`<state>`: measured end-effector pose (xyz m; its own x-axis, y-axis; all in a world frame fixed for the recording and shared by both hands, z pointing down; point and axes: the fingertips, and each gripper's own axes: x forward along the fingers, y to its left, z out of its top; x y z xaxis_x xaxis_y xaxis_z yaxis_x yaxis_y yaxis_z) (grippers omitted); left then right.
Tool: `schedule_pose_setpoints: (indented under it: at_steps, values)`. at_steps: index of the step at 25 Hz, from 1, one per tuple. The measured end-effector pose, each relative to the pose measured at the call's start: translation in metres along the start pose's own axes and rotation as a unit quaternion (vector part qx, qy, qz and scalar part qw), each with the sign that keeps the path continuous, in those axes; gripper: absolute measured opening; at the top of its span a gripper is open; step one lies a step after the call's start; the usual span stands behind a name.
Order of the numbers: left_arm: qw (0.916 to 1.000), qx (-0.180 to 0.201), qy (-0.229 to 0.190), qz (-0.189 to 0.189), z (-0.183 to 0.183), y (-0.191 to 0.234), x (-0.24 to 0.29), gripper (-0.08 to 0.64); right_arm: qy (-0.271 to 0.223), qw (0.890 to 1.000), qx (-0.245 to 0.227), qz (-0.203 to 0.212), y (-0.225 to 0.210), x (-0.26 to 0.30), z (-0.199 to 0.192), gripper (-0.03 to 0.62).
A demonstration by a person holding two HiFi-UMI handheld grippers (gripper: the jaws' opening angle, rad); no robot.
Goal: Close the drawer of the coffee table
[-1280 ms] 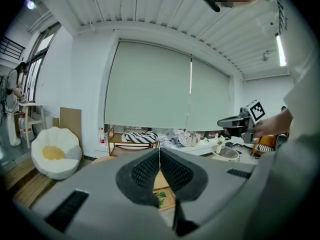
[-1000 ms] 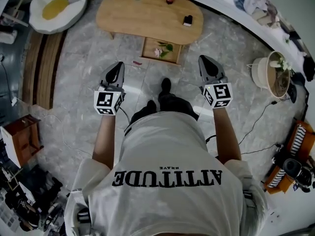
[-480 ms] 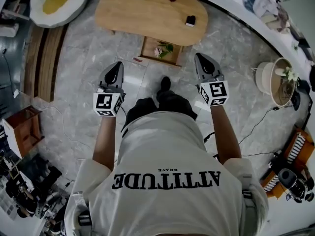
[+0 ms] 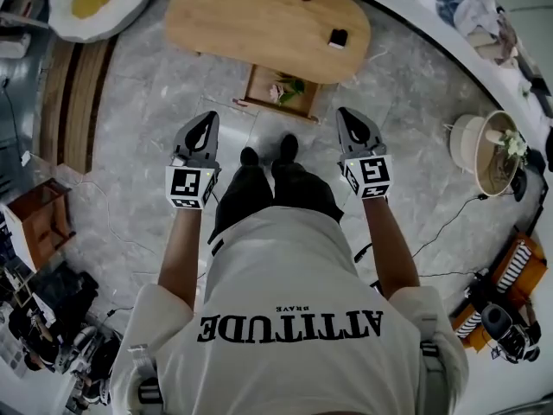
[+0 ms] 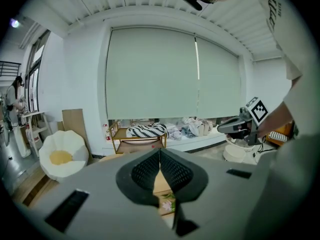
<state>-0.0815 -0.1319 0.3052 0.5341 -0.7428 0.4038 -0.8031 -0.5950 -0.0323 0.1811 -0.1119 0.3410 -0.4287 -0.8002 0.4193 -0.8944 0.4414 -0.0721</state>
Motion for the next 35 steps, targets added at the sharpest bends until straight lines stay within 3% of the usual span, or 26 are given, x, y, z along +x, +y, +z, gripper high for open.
schedule_pose_setpoints:
  at_steps: [12,23,29,35]
  values:
    - [0.9994,-0.023,0.0,-0.026,-0.025,0.035,0.006,0.021,0.024,0.999,0.012,-0.044,0.016,0.03,-0.015,0.02]
    - [0.9968,-0.013,0.03,-0.072,-0.093,0.063,0.036,0.021,0.067,0.995,0.025,-0.067,0.046,0.075,-0.066,0.018]
    - [0.993,-0.067,0.042,-0.088,-0.131,0.063,0.063,0.021,0.079,0.994,0.049,-0.052,0.049,0.091,-0.102,0.018]
    - [0.9901,-0.085,0.059,-0.095,-0.167,0.057,0.094,0.021,0.102,0.99,0.068,-0.068,0.038,0.109,-0.144,0.018]
